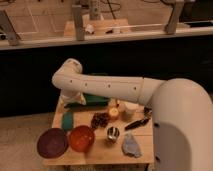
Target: Wipe red bowl with sponge
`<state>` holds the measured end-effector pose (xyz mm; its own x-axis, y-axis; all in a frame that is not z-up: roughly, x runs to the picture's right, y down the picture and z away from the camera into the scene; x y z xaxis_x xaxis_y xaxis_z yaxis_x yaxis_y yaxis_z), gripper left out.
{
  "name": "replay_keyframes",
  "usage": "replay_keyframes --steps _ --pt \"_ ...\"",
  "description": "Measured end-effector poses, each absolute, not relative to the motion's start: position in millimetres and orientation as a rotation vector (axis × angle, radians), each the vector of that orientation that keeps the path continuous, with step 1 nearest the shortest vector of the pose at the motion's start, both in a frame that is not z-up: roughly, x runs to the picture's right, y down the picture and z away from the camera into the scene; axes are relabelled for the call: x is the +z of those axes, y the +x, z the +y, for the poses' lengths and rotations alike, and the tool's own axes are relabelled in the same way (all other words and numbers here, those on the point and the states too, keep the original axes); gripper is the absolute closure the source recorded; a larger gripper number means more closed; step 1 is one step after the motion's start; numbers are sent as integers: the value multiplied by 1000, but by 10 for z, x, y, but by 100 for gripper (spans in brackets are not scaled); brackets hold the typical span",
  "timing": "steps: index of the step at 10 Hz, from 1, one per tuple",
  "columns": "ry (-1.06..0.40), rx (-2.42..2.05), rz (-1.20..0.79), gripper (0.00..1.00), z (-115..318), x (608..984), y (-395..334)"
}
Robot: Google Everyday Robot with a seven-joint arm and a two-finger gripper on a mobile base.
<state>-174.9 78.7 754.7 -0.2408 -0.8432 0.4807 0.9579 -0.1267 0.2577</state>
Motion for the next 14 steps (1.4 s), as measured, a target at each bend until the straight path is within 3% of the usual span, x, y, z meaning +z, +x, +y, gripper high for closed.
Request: replay_keyframes --steps 3,9,14 --pt "-257 -1709 -630 20 791 7615 -1739" --pt "-355 -1729 -602 20 1139 8495 -1793" --pt "-361 -1821 -560 20 1202 8696 -2019"
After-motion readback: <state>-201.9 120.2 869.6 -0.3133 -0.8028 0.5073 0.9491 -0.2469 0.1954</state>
